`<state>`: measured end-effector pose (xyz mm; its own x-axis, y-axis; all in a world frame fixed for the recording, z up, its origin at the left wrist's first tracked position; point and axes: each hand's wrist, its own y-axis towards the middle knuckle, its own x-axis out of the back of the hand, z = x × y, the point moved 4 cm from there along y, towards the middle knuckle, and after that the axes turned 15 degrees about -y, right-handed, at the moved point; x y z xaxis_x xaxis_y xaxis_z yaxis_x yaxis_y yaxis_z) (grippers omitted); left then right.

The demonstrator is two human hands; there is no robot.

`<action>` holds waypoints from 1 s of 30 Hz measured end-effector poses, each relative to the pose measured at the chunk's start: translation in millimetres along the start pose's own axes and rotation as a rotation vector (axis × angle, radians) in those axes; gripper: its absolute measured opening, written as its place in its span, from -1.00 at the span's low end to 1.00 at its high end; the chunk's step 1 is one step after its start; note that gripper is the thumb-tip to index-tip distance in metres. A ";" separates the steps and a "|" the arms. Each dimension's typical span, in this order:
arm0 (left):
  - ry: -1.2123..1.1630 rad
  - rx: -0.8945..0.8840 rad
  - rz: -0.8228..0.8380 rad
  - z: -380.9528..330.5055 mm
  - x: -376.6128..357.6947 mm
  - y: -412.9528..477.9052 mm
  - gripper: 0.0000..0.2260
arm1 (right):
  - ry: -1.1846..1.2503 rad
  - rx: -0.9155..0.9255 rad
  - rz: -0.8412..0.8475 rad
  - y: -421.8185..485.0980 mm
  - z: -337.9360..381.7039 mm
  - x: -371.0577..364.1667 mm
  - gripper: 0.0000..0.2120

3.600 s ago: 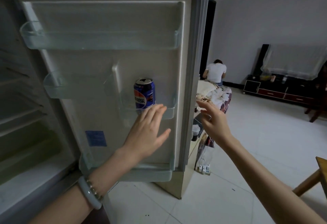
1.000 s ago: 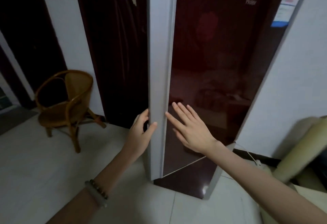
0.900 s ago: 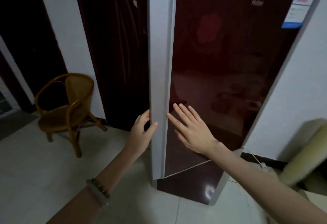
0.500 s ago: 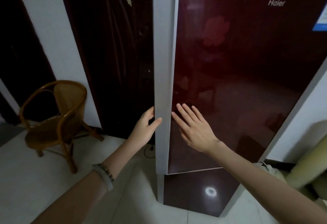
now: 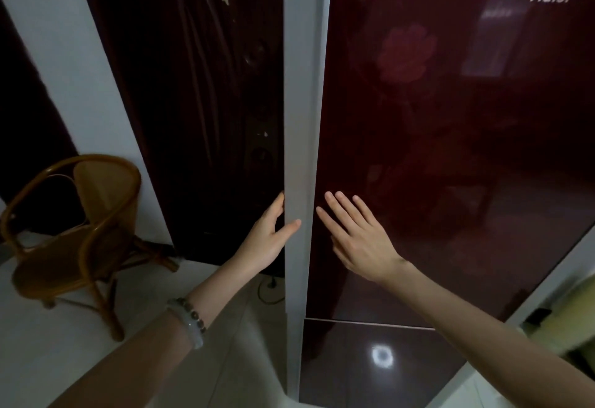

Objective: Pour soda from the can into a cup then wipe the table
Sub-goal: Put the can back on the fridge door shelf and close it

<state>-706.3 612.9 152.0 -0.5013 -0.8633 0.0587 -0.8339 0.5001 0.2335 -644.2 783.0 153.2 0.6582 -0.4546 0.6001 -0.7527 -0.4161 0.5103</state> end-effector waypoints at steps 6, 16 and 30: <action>0.031 0.022 0.001 10.1 9.8 27.8 -0.50 | -0.028 0.001 -0.007 13.5 -5.7 -22.7 -0.35; 0.025 -0.009 0.048 22.0 19.1 48.3 -0.45 | -0.054 -0.014 -0.044 21.7 -7.1 -36.8 -0.34; 0.143 -0.157 0.239 27.3 41.8 47.4 -0.40 | 0.100 -0.300 0.277 26.3 18.7 4.3 -0.37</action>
<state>-773.0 602.4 139.0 -0.6319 -0.7289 0.2634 -0.6449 0.6830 0.3430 -660.8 755.3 157.7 0.4360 -0.4324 0.7892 -0.8826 -0.0341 0.4689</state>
